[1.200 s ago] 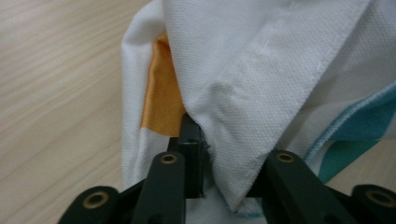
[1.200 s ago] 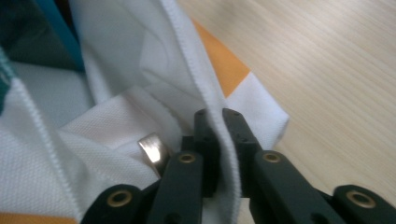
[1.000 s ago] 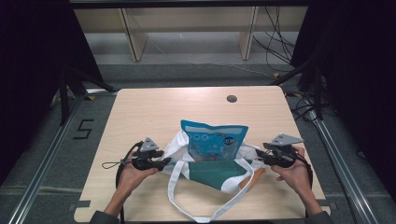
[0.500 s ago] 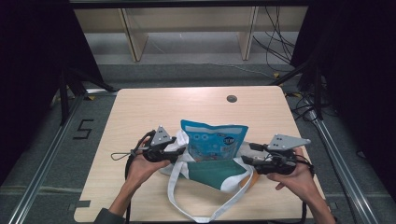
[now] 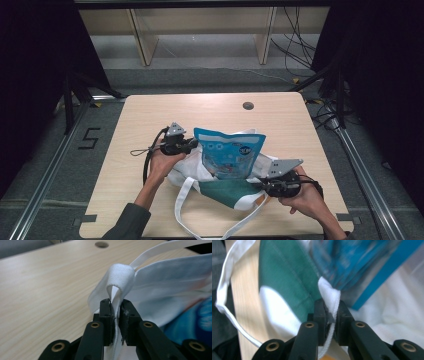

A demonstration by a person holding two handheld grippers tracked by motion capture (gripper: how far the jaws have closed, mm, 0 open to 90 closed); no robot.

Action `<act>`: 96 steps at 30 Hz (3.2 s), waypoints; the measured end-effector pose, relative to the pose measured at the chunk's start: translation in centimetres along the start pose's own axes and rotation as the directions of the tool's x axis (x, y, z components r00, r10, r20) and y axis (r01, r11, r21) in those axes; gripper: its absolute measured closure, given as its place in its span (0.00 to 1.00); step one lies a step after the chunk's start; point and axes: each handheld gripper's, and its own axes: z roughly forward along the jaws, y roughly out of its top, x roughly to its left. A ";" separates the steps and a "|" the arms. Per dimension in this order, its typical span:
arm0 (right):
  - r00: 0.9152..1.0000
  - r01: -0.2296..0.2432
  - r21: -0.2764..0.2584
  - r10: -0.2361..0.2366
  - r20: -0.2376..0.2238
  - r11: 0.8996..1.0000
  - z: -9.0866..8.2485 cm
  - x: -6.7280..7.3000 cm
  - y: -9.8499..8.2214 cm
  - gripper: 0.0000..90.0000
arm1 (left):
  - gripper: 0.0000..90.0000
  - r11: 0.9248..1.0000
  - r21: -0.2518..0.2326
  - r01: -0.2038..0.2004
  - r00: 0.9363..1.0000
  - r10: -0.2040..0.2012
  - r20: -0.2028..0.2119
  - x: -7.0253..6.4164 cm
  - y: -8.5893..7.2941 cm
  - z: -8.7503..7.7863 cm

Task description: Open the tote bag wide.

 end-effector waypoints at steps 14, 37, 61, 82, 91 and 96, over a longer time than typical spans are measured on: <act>0.998 -0.055 0.088 0.054 0.015 0.995 3.3 0.9 -1.6 0.66 | 0.64 0.990 -0.005 0.143 0.990 -0.143 0.003 0.8 -0.8 1.2; 0.959 -0.118 -0.127 0.146 0.242 0.985 0.0 -6.5 2.0 0.88 | 0.69 0.988 0.012 -0.152 0.944 0.142 0.297 -10.4 -5.3 -7.1; 0.887 -0.300 -0.224 0.357 0.292 0.927 -2.0 -9.1 0.2 0.57 | 0.62 0.991 -0.016 -0.130 0.944 0.129 0.303 -10.3 -5.1 -7.3; 0.997 -0.045 -0.032 0.047 0.067 0.998 0.7 1.7 1.9 0.96 | 0.67 0.994 0.059 -0.097 0.993 0.101 -0.066 -3.0 -2.8 -4.2; 0.996 -0.004 0.017 0.002 0.094 1.000 -1.3 4.2 -2.2 0.99 | 0.92 0.988 0.113 -0.107 0.989 0.117 -0.090 -0.7 -4.1 -3.8; 0.996 -0.027 0.116 0.016 0.090 0.993 0.9 4.7 -3.5 0.99 | 0.91 0.982 0.163 -0.095 0.990 0.111 -0.090 -0.1 -4.9 -1.9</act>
